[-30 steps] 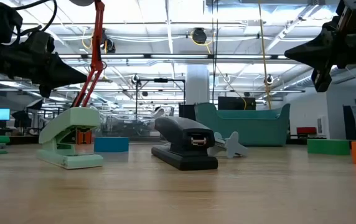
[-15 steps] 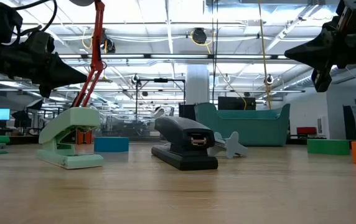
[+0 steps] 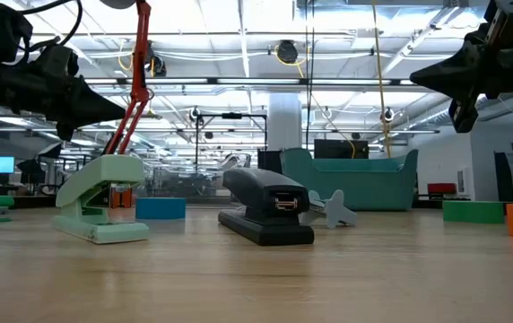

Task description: Pick and place Stapler, Stapler remover, tape

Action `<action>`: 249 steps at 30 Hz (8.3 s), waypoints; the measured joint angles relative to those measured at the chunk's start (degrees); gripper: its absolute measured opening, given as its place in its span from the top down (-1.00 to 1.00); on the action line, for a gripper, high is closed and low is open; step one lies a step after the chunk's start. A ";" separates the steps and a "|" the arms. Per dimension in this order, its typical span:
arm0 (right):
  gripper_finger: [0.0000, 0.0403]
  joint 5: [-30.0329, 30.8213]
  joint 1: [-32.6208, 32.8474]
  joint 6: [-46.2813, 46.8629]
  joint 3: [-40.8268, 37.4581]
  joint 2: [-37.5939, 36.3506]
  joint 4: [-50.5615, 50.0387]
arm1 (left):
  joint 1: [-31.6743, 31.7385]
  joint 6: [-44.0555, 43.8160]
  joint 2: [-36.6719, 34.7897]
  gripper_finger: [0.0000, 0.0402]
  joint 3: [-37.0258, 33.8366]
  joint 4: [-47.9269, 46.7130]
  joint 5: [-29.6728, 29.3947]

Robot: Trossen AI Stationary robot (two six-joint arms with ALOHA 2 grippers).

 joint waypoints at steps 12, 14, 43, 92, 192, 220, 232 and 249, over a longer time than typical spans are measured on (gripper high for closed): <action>0.98 0.00 -0.01 0.00 0.00 0.00 0.00 | 0.00 0.00 0.00 0.85 0.00 0.00 0.00; 0.98 0.00 -0.01 0.00 0.00 -0.01 0.01 | 0.00 0.00 -0.02 0.85 0.00 -0.01 0.01; 0.98 10.83 -0.05 19.56 0.02 -0.01 1.27 | 0.05 8.73 0.07 0.85 0.00 1.47 -9.91; 0.98 15.35 -0.07 23.42 -0.02 3.04 1.68 | -6.88 -6.96 33.07 0.85 60.38 -65.93 29.07; 0.98 15.07 -0.07 23.57 -0.02 8.44 -3.03 | -38.84 -12.11 64.70 -0.08 31.83 -46.62 5.97; 0.98 15.08 -0.07 23.56 -0.02 8.44 -3.03 | -38.84 -14.04 64.70 0.53 31.85 -46.38 7.04; 0.98 15.08 -0.07 23.56 -0.03 8.44 -3.03 | -38.85 -20.80 64.70 0.60 31.87 -43.19 7.63; 0.98 15.08 -0.06 23.56 -0.04 8.44 -3.03 | -35.11 -22.39 64.15 0.65 37.33 -42.99 6.96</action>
